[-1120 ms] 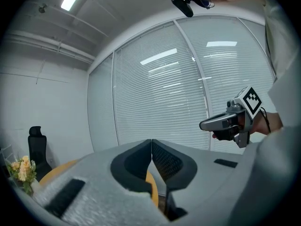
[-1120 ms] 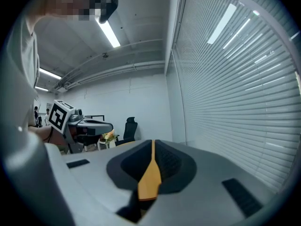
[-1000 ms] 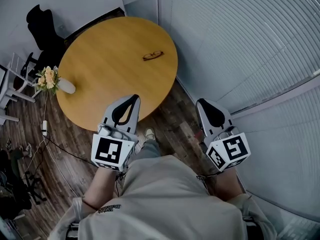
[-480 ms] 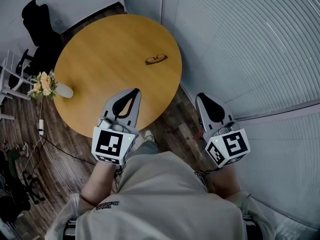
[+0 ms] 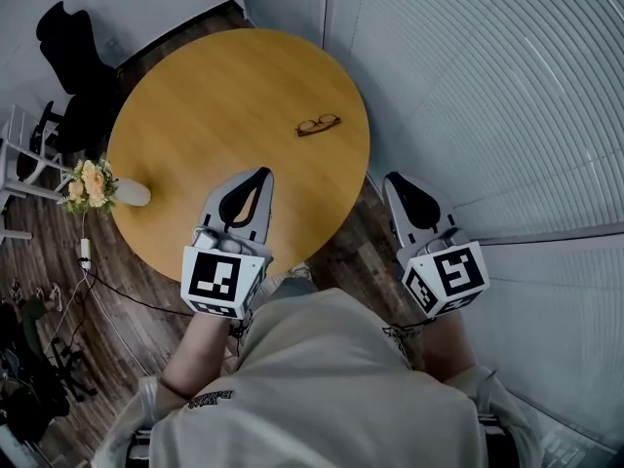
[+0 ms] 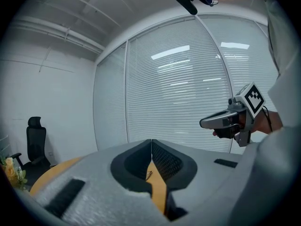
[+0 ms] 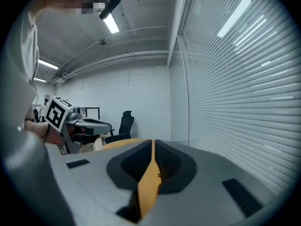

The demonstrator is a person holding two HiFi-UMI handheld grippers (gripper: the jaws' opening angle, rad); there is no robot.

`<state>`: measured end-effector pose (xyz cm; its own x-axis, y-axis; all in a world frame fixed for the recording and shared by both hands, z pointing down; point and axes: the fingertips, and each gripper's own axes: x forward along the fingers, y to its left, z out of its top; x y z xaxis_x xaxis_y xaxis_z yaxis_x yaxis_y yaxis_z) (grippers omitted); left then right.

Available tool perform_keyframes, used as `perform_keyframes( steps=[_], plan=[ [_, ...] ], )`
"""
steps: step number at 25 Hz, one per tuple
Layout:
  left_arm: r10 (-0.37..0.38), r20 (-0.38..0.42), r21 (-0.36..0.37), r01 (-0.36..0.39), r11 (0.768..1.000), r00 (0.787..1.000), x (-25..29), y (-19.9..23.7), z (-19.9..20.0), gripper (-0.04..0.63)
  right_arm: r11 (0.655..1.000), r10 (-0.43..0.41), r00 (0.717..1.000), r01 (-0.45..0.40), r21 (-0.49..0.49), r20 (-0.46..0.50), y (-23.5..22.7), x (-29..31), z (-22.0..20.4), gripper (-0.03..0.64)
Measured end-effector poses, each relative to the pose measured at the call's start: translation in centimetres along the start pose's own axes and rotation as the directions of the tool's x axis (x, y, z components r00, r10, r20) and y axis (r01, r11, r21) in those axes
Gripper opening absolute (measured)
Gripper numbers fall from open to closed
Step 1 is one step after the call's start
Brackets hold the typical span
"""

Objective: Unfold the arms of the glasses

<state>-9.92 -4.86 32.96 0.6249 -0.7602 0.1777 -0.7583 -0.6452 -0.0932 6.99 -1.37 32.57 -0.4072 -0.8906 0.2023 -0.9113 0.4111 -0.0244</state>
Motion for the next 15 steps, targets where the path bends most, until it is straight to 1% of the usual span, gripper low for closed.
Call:
perform_keyframes(
  steps=[4,8,12,15],
  plan=[
    [0.01,0.001,-0.011,-0.01,1.0,1.0,0.4,2.0,-0.3,0.023,1.0,0.007,1.0,-0.007,-0.002,-0.004,0.3,2.2,0.5,0.04],
    [-0.005,0.001,-0.018,0.005,1.0,1.0,0.5,3.0,-0.9,0.023,1.0,0.001,1.0,-0.001,-0.02,-0.018,0.9,3.5,0.4,0.04],
    [-0.026,-0.009,-0.012,0.026,1.0,1.0,1.1,3.9,-1.7,0.023,1.0,-0.017,1.0,0.017,-0.011,-0.019,0.8,4.7,0.2,0.04],
    [-0.036,-0.012,-0.009,0.036,0.999,0.999,1.4,5.0,-1.6,0.023,1.0,-0.028,0.999,0.028,-0.011,-0.025,1.0,5.6,0.5,0.04]
  ],
)
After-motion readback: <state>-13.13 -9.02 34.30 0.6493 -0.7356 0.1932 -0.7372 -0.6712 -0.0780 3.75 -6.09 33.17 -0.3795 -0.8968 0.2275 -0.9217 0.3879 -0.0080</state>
